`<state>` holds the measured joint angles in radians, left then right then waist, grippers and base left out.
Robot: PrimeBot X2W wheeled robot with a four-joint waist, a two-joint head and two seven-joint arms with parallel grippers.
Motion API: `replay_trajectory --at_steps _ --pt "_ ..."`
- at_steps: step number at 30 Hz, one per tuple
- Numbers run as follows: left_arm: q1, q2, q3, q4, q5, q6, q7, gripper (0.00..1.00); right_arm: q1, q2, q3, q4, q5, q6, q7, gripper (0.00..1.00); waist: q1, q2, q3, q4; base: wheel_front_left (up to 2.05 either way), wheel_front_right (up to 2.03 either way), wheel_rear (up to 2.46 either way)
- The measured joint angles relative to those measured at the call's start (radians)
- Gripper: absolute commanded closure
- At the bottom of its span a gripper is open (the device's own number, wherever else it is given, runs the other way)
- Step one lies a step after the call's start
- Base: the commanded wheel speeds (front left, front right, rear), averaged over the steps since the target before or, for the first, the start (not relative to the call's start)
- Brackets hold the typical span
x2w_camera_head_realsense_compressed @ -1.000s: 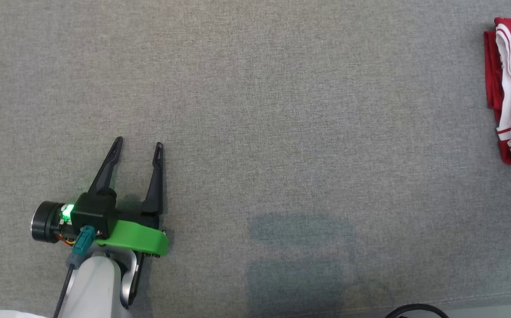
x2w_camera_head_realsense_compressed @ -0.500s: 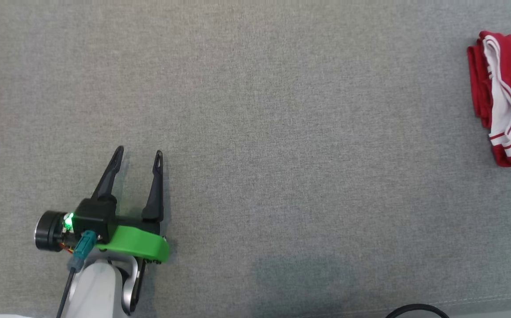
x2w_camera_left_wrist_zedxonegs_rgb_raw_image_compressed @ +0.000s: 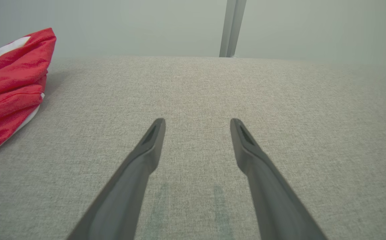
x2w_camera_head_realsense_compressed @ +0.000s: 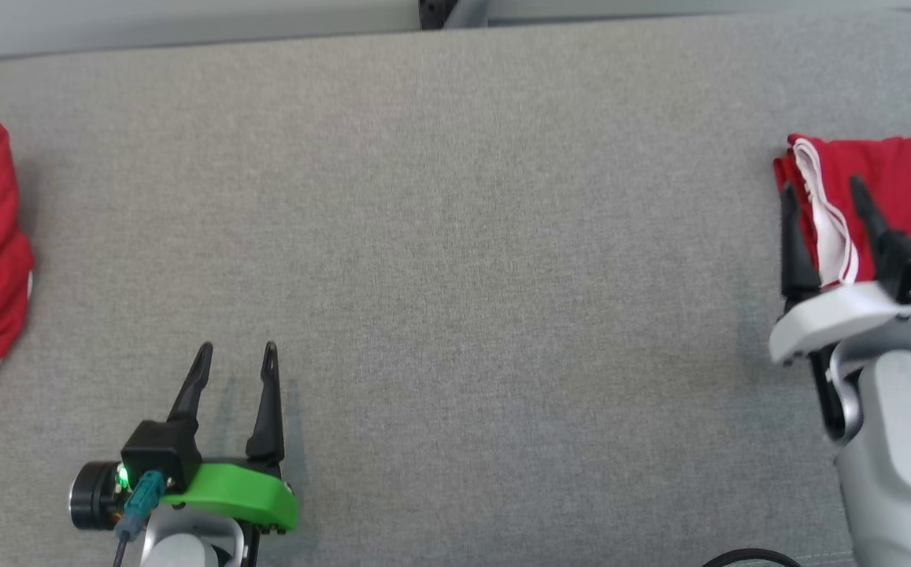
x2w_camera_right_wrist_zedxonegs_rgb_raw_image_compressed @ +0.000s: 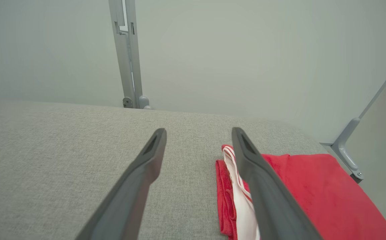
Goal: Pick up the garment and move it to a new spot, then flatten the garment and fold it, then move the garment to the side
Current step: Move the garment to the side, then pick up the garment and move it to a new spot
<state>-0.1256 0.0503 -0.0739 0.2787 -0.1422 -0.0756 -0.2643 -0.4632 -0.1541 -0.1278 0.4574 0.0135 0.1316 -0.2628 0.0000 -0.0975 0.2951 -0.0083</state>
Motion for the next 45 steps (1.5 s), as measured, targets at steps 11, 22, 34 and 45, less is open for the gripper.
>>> replay_trajectory --at_steps 11,22,34,45 --pt "0.095 -0.001 0.02 0.013 -0.036 0.024 0.0 0.0 0.197 0.052 0.108 -0.04 0.023 0.0 0.0 0.0 0.0 -0.0001 -0.148 0.003 0.0 0.0 0.0" --pt "0.154 0.0 0.046 0.015 -0.037 0.032 0.0 0.0 0.335 0.089 0.105 -0.138 0.077 0.0 0.0 0.0 0.0 -0.0001 -0.235 0.008 0.0 0.0 0.0" --pt "0.197 -0.001 0.077 0.003 -0.037 0.033 0.0 0.0 0.403 0.101 0.132 -0.147 0.074 0.0 0.0 0.0 -0.0001 -0.0002 -0.27 0.0 0.0 0.0 0.0" --pt "0.194 -0.001 0.078 -0.004 -0.042 0.042 0.0 0.0 0.415 0.104 0.122 -0.151 0.083 0.0 0.0 0.0 0.0 -0.0001 -0.256 0.045 0.0 0.0 0.0"
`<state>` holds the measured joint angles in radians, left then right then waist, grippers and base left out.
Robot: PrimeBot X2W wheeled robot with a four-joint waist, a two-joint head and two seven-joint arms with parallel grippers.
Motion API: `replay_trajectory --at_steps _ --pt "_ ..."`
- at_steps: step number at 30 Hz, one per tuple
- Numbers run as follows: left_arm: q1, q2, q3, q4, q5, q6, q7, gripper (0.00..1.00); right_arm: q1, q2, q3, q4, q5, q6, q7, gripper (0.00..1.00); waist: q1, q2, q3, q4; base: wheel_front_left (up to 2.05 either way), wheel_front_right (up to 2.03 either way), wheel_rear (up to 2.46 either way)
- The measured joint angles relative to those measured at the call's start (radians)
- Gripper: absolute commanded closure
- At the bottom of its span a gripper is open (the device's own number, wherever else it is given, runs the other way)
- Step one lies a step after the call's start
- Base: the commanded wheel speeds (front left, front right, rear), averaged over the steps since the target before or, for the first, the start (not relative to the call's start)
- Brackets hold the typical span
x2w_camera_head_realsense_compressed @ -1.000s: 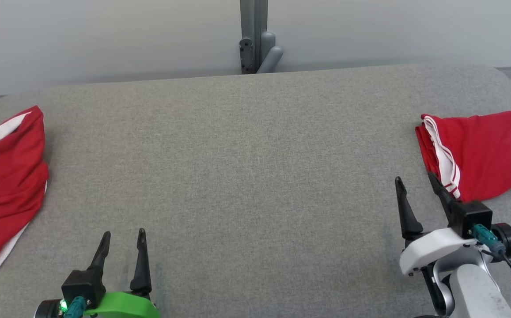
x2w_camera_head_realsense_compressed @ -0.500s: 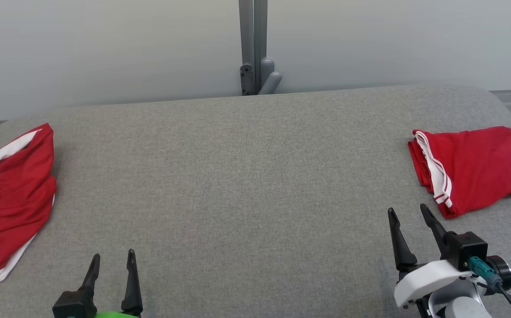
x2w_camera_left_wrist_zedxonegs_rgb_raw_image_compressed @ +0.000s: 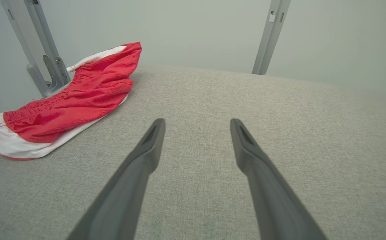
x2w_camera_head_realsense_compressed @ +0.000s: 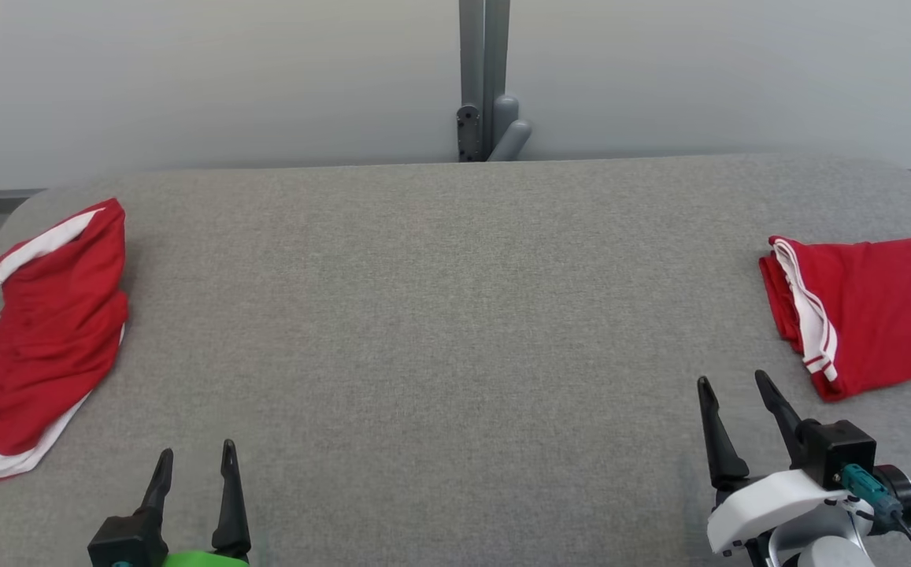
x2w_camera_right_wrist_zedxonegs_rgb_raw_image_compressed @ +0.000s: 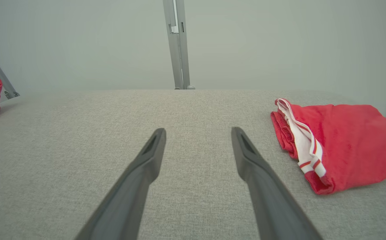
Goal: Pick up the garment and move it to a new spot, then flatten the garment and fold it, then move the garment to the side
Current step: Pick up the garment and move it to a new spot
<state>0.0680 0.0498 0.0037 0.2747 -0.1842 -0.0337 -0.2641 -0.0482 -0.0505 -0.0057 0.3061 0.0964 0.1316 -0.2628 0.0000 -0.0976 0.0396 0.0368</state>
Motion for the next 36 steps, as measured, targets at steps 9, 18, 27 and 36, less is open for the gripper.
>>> replay_trajectory --at_steps 9,18,27,36 --pt "-0.012 -0.001 0.038 0.0 0.008 0.009 0.0 0.0 0.002 0.001 0.043 0.001 0.017 0.0 0.0 0.0 0.0 0.0 0.017 0.125 0.0 0.0 0.0" --pt "-0.008 -0.001 0.085 0.013 0.018 0.003 0.0 0.0 -0.001 0.001 0.065 0.026 0.041 0.0 0.0 0.0 0.0 0.0001 0.032 0.308 0.0 0.0 0.0" --pt "0.025 0.0 0.138 -0.021 -0.023 0.04 0.0 0.0 -0.085 0.002 0.158 0.07 0.042 0.0 0.0 0.0 0.0 0.0002 0.062 0.464 0.0 0.0 0.0" --pt "0.035 0.0 0.135 -0.019 -0.078 0.025 0.0 0.0 -0.109 0.002 0.169 0.077 0.048 0.0 0.0 0.0 0.0 0.0002 0.102 0.506 0.0 0.0 0.0"
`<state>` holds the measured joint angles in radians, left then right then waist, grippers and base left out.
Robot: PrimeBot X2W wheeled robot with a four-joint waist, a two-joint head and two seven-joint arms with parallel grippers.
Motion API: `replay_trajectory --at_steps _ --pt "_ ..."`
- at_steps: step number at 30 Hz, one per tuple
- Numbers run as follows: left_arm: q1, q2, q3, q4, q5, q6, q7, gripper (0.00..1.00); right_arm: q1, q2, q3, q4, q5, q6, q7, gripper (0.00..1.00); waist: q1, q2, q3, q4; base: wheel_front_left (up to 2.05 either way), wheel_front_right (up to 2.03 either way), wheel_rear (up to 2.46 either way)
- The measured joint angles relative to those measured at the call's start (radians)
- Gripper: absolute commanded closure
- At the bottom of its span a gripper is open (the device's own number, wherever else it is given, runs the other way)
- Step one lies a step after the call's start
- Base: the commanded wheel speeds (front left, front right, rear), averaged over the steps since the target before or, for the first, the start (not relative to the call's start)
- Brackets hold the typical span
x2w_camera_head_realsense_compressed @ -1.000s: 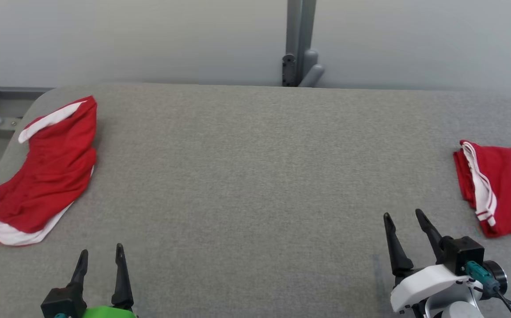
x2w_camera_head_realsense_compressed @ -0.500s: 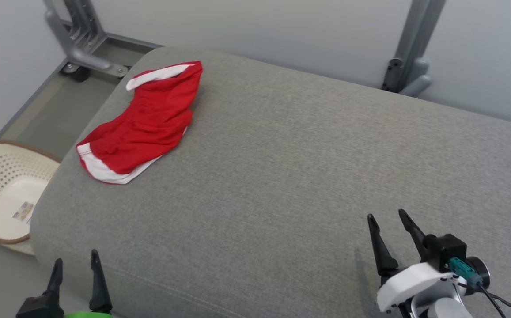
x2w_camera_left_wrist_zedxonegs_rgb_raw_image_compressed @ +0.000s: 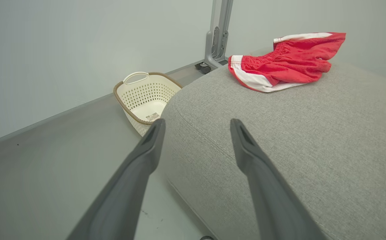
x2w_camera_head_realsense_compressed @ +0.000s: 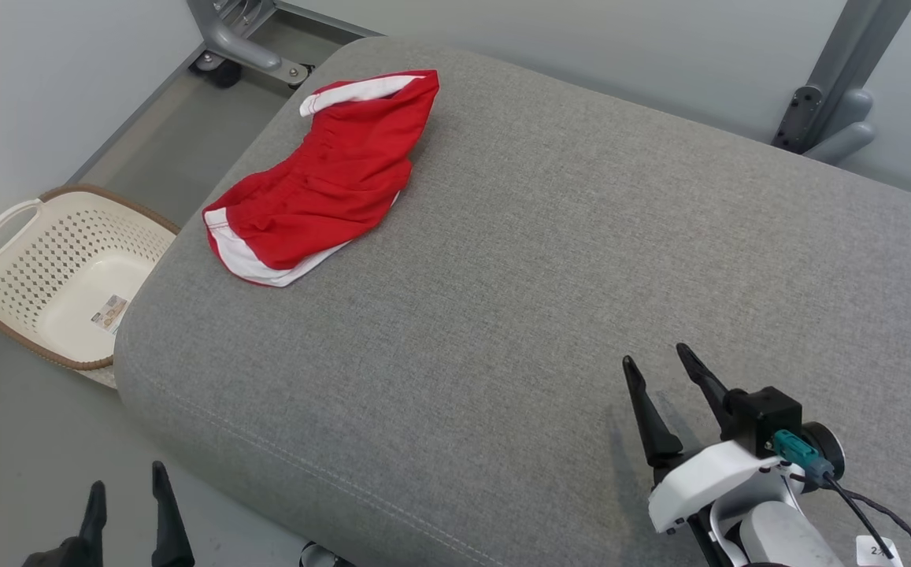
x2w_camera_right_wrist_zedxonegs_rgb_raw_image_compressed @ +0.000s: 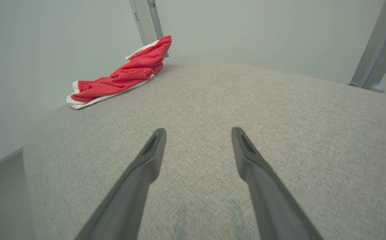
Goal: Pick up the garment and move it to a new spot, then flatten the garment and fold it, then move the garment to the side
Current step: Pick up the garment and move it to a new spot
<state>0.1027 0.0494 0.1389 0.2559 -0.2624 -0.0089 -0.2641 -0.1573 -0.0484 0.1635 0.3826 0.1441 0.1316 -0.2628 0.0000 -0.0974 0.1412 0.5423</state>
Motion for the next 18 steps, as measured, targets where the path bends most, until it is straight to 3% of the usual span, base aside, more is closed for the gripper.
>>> replay_trajectory --at_steps 5,13,18 --pt "-0.036 -0.001 -0.018 0.054 -0.02 -0.045 0.0 0.0 0.021 -0.013 -0.036 -0.028 -0.018 0.0 0.0 0.0 0.0 0.0 0.013 -0.006 0.0 0.0 0.0" --pt "-0.262 0.001 0.024 0.175 -0.012 -0.098 0.0 0.0 0.023 -0.072 -0.034 -0.089 -0.043 0.0 0.0 0.0 0.0 0.0 0.072 -0.032 0.0 0.0 0.0" --pt "-0.433 0.046 0.057 0.269 0.014 -0.114 0.0 0.0 -0.016 -0.133 -0.016 -0.118 -0.042 0.0 0.0 0.0 0.0001 0.0001 0.132 -0.076 0.0 0.0 0.0"
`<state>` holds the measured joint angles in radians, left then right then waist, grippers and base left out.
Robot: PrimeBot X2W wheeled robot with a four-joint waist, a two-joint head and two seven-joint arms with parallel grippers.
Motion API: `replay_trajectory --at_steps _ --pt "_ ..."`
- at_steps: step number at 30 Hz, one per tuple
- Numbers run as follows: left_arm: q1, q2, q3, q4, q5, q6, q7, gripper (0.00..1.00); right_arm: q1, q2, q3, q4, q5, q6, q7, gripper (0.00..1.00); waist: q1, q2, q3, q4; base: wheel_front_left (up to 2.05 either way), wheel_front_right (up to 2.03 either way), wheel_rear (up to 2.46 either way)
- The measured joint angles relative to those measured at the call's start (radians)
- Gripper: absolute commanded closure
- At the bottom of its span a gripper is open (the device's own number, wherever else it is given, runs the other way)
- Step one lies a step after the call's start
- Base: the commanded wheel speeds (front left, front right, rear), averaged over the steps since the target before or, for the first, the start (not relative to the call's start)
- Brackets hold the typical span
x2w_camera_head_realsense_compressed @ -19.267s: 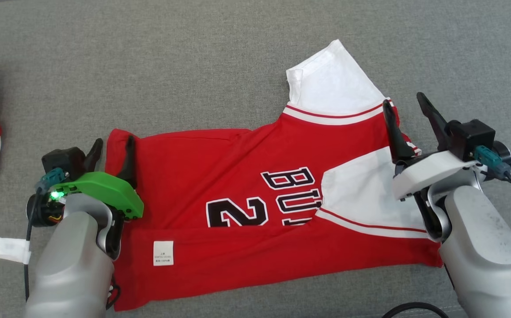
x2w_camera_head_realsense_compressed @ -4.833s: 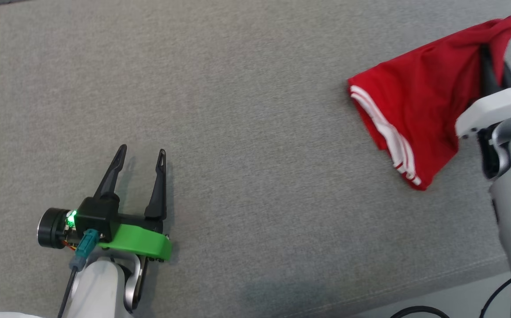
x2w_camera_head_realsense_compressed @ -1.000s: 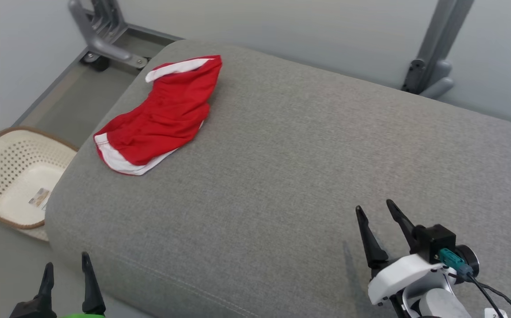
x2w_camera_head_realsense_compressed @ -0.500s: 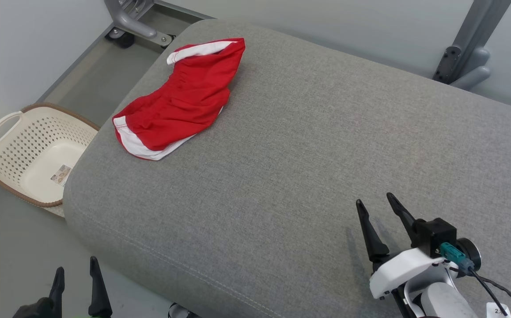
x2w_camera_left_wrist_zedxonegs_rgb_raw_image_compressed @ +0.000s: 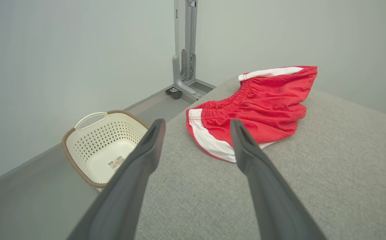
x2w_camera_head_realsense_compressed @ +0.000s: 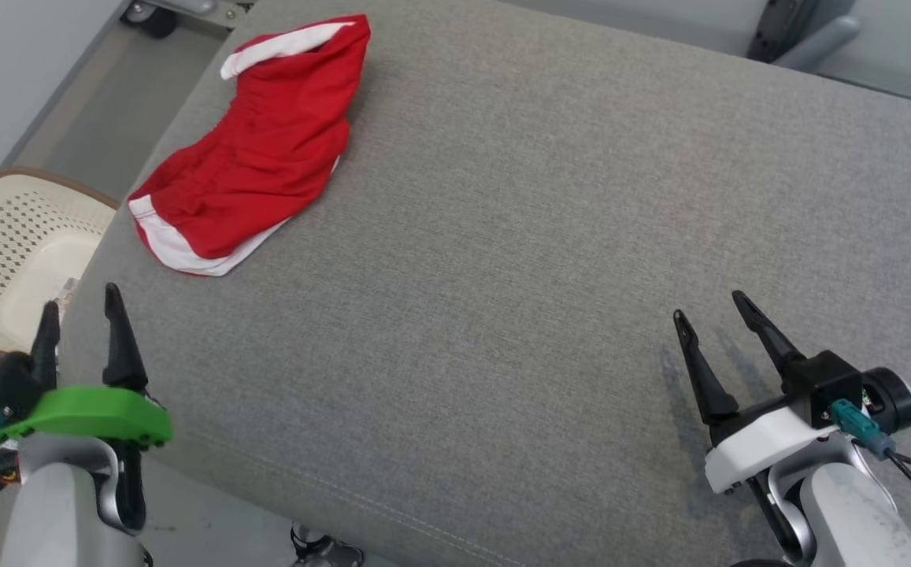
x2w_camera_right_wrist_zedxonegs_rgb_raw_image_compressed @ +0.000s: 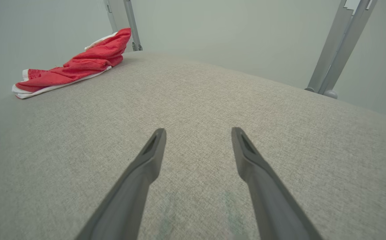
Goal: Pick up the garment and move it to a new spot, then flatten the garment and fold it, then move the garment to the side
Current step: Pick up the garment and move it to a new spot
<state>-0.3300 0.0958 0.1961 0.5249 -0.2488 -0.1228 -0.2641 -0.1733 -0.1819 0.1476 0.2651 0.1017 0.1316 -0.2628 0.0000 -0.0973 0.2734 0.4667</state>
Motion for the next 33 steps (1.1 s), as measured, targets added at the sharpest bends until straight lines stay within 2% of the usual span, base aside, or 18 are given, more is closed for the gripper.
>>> replay_trajectory --at_steps 10,17,25,26,27,28,33 --pt "-0.226 0.091 0.081 0.261 -0.011 -0.005 0.0 0.0 -0.063 -0.071 0.034 -0.074 0.005 0.0 0.0 0.0 0.0 0.0 0.117 -0.106 0.0 0.0 0.0" --pt "-0.303 0.117 0.122 0.395 -0.019 0.0 0.0 0.0 -0.081 -0.094 0.034 -0.107 0.009 0.0 0.0 0.0 0.0001 0.0 0.192 -0.173 0.0 0.0 0.0" --pt "-0.35 0.108 0.153 0.521 -0.043 0.014 0.0 0.0 -0.096 -0.113 0.03 -0.144 0.007 0.0 0.0 0.0 0.0001 -0.0001 0.256 -0.22 0.0 0.0 0.0" --pt "-0.36 0.11 0.154 0.539 -0.043 0.015 0.0 0.25 -0.098 -0.114 0.03 -0.149 0.007 0.0 0.0 0.0 0.0001 -0.0001 0.263 -0.226 0.0 0.0 0.0" --pt "-0.369 0.111 0.158 0.553 -0.049 0.015 -0.001 0.7 -0.099 -0.116 0.03 -0.153 0.006 0.0 0.0 0.0 0.0001 -0.0001 0.27 -0.231 0.0 0.0 0.0" --pt "-0.377 0.112 0.159 0.557 -0.05 0.015 -0.001 1.0 -0.099 -0.117 0.029 -0.155 0.006 0.0 0.0 0.0 0.0001 -0.0001 0.276 -0.237 0.0 0.0 0.0" --pt "-0.386 0.118 0.154 0.516 -0.024 0.018 -0.001 1.0 -0.099 -0.113 0.021 -0.158 0.001 0.0 0.0 0.0 0.0001 -0.0001 0.29 -0.258 0.0 0.0 0.0"
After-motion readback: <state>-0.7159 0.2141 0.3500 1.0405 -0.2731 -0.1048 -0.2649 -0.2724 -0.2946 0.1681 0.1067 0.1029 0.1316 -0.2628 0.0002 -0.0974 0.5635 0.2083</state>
